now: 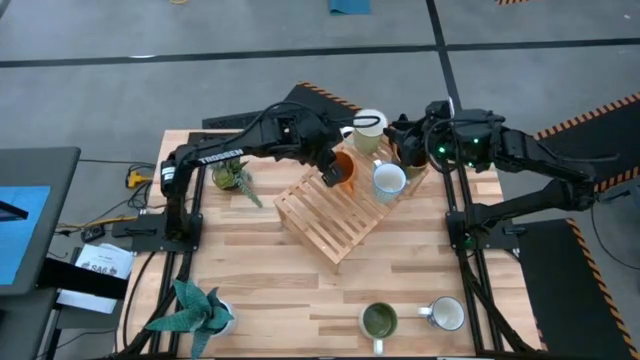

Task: Place coffee mugs
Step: Put the orange mug on the shelf

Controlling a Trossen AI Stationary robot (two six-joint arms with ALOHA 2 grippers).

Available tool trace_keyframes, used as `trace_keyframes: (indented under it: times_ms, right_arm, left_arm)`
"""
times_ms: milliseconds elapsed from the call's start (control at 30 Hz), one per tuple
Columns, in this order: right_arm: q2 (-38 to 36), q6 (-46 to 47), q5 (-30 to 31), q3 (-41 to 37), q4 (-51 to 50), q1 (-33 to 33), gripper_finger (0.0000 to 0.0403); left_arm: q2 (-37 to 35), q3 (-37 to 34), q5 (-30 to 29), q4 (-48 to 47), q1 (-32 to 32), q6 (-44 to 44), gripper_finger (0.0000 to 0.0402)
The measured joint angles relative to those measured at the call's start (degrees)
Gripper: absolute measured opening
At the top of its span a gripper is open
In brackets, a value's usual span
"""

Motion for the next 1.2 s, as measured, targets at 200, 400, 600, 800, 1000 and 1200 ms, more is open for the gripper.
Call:
trace_keyframes:
  times_ms: [200, 400, 600, 800, 1000, 1200]
  right_arm:
    - [-0.1, 0.0, 0.0, 0.0, 0.2, 0.0, 0.0214]
    - [-0.1, 0.0, 0.1, 0.0, 1.4, 0.0, 0.0214]
    - [-0.1, 0.0, 0.1, 0.0, 3.2, 0.0, 0.0214]
    - [-0.1, 0.0, 0.1, 0.0, 3.5, 0.0, 0.0214]
    - [-0.1, -0.1, 0.1, 0.0, 4.4, 0.0, 0.0214]
    - [-0.1, -0.1, 0.0, 0.0, 4.4, 0.0, 0.0214]
  left_arm:
    - [-0.1, -0.2, -6.8, 1.3, 0.1, 0.1, 0.001]
    - [-0.1, -0.2, -4.0, 2.0, 0.4, 0.5, 0.0019]
    - [-0.1, -0.3, -4.0, 3.5, 0.5, 0.4, 0.0021]
    - [-0.1, -0.3, -4.4, 3.5, 0.6, 0.9, 0.0022]
    - [-0.1, -0.3, -3.8, 3.5, 0.7, 0.9, 0.0023]
    - [-0.1, -0.3, -3.8, 3.5, 0.9, 0.9, 0.0023]
